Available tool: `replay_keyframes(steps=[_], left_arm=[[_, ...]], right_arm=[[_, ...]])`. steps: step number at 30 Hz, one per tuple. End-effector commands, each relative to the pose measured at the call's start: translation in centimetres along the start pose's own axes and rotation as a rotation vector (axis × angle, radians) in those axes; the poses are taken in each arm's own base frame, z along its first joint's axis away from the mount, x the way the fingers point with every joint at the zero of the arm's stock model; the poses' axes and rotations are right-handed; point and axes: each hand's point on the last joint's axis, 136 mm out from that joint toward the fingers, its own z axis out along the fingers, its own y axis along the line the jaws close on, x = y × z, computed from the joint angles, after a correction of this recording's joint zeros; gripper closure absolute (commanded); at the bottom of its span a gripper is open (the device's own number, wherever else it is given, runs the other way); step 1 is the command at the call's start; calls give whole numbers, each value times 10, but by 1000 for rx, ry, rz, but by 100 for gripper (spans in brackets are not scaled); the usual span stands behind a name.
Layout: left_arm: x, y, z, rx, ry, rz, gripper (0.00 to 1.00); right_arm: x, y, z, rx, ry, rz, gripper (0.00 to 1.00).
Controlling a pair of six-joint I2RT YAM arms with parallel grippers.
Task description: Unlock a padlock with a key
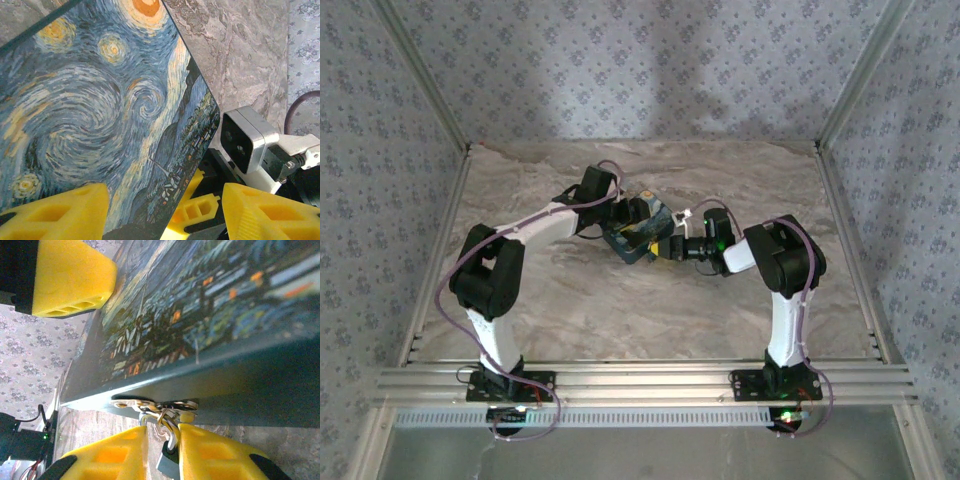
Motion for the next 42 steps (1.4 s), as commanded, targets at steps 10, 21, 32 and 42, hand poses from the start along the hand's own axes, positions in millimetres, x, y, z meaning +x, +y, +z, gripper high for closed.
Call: replay_keyframes(steps=[10, 21, 32, 42], left_arm=[[7, 11, 4, -40, 0, -2, 38], [20, 12, 2, -39, 16, -4, 38], [44, 15, 5, -33, 32, -26, 38], [40, 24, -1, -59, 15, -30, 37]], right_arm=[[7, -8, -15, 70, -14, 23, 97], [-6, -9, -29, 98, -112, 79, 100], [-28, -4, -37, 98, -250, 186, 100], [-30, -10, -47, 190, -263, 189, 100]])
